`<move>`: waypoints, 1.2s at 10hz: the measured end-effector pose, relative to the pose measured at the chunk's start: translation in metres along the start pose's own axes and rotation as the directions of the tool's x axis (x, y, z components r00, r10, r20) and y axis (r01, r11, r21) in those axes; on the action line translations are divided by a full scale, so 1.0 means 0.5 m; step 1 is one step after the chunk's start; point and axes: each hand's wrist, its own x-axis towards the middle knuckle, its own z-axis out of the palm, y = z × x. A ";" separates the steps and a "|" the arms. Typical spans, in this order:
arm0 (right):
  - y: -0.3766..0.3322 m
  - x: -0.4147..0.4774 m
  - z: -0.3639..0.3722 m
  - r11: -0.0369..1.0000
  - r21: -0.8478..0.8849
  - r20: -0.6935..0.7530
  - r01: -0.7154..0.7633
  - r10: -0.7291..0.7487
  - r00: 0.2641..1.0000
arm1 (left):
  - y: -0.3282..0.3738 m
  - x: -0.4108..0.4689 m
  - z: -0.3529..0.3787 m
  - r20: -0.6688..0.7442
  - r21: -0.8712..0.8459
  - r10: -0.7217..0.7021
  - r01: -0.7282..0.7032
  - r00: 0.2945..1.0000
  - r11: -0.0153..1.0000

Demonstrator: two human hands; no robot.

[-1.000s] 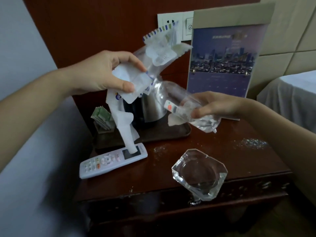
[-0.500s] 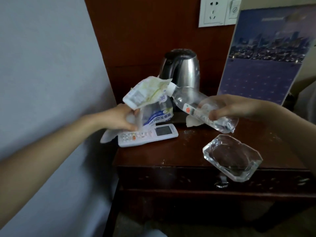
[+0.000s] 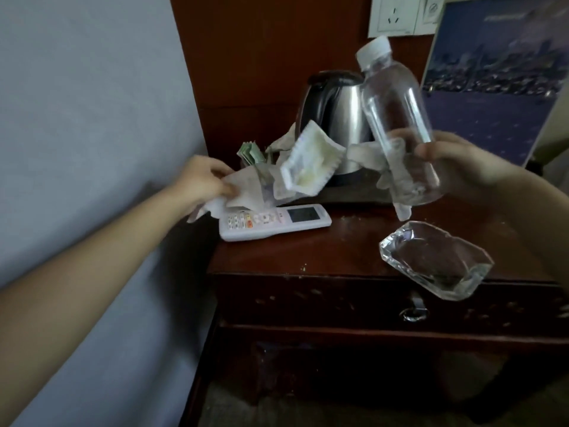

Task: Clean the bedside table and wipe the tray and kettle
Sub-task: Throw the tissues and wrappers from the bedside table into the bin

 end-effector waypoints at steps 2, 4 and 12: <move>-0.028 -0.010 0.002 0.994 -0.105 -0.025 0.001 -0.004 1.000 | 0.089 -0.007 -0.059 -0.024 -0.204 0.093 -0.096 0.995 0.974; -0.098 -0.068 -0.001 0.999 -0.005 -0.082 0.033 -0.033 0.996 | 0.218 -0.029 -0.127 -0.035 -0.263 0.278 -0.277 0.960 0.924; 0.148 -0.750 -0.050 0.832 -0.145 0.087 -0.536 0.551 0.830 | 0.362 -0.540 0.495 0.695 -0.372 0.366 -0.126 0.619 0.920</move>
